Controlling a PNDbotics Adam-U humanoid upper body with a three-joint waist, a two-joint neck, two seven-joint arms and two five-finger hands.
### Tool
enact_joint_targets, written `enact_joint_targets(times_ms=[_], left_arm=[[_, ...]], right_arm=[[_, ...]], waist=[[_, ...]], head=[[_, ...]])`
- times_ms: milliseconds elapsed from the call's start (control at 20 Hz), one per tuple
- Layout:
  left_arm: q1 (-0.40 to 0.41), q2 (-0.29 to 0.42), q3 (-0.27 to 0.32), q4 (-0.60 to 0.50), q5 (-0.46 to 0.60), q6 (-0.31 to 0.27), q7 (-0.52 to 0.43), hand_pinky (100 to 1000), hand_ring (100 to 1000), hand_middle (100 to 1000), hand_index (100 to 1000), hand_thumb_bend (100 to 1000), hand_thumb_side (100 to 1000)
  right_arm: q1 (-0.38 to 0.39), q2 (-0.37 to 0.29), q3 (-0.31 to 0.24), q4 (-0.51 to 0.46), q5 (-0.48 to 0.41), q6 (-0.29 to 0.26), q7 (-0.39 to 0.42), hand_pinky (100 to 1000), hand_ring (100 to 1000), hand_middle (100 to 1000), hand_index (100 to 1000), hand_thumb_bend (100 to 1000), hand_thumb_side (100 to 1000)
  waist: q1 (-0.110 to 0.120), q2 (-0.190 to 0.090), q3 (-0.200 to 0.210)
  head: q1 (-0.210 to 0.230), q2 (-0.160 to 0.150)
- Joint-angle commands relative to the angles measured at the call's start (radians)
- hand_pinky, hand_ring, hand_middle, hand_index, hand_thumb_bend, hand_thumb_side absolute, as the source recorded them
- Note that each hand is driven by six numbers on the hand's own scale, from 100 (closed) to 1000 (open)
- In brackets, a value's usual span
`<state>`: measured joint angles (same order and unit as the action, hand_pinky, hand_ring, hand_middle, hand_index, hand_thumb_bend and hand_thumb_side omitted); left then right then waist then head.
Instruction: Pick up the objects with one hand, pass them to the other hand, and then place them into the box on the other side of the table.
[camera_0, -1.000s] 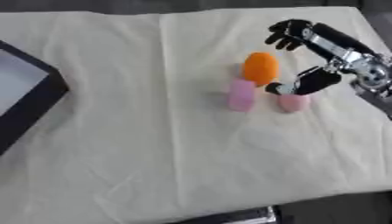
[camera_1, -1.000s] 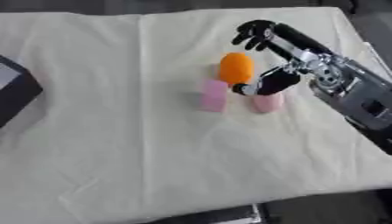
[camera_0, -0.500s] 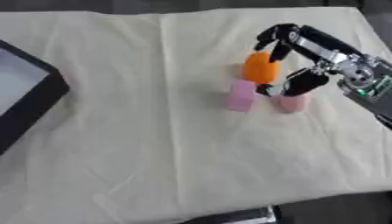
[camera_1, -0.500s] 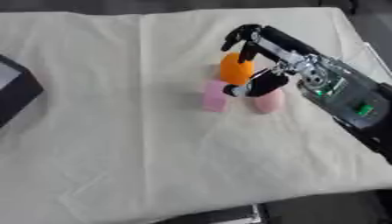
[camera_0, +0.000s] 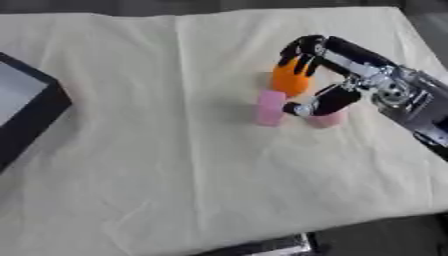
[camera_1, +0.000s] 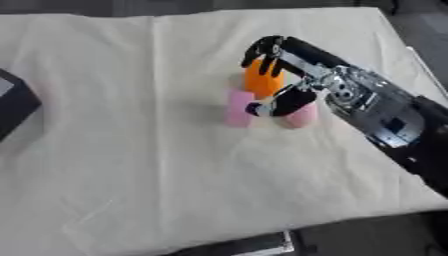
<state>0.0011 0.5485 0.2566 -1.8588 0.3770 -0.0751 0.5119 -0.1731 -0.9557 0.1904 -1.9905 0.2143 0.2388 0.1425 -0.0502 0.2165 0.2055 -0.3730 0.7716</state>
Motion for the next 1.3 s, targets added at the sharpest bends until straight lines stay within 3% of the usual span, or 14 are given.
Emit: enact_joint_targets(times_ms=[50, 650, 1300], left_arm=[[-0.005, 0.032, 0.018, -0.005, -0.004, -0.001, 0.004, 916, 689, 752, 723, 140, 827], [-0.008, 0.03, 0.022, -0.001, -0.005, -0.002, 0.006, 916, 688, 751, 719, 140, 827], [-0.012, 0.024, 0.018, 0.001, -0.005, 0.0, 0.0, 918, 687, 734, 717, 138, 832]], right_arm=[[-0.011, -0.01, 0.0, -0.009, 0.017, 0.005, 0.011, 623, 693, 835, 749, 526, 100], [-0.013, 0.023, 0.025, -0.009, 0.084, 0.051, 0.014, 659, 728, 861, 788, 516, 100], [0.017, 0.049, 0.036, -0.009, 0.174, 0.09, -0.008, 633, 699, 854, 818, 532, 100]], waist=[[-0.012, -0.027, 0.002], [-0.017, -0.024, 0.008], [-0.012, -0.006, 0.012]], head=[[-0.007, -0.002], [-0.014, -0.002], [-0.03, -0.002]])
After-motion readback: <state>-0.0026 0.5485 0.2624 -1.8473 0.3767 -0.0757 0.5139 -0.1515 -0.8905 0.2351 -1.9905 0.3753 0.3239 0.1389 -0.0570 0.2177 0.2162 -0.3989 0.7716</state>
